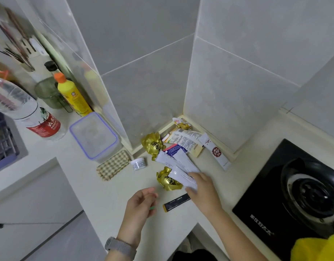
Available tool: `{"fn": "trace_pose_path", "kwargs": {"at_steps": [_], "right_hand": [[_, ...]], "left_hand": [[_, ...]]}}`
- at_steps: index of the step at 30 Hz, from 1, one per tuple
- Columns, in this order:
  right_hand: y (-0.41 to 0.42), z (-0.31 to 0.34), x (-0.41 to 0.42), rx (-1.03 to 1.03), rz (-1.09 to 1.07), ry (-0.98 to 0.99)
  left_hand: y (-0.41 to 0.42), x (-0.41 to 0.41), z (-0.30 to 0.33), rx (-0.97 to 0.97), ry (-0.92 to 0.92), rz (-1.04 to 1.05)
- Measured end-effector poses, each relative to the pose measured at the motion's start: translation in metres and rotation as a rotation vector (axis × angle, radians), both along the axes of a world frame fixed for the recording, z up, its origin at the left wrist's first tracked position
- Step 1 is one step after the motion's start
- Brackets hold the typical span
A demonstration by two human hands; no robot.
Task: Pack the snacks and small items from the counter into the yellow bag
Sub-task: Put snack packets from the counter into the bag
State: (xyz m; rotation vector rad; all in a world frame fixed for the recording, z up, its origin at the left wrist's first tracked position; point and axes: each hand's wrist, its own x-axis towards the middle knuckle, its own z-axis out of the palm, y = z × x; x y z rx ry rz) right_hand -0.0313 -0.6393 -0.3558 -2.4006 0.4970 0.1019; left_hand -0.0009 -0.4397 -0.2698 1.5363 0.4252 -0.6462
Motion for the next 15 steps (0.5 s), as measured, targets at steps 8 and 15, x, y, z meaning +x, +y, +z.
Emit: {"fn": "trace_pose_path", "kwargs": {"at_steps": [8, 15], "right_hand": [[0.0, -0.011, 0.009, -0.212, 0.072, 0.048], [-0.011, 0.003, 0.007, 0.088, -0.098, -0.063]], "left_hand": [[-0.004, 0.005, -0.002, -0.003, -0.001, 0.032], [-0.018, 0.01, -0.003, 0.0, -0.008, 0.006]]}}
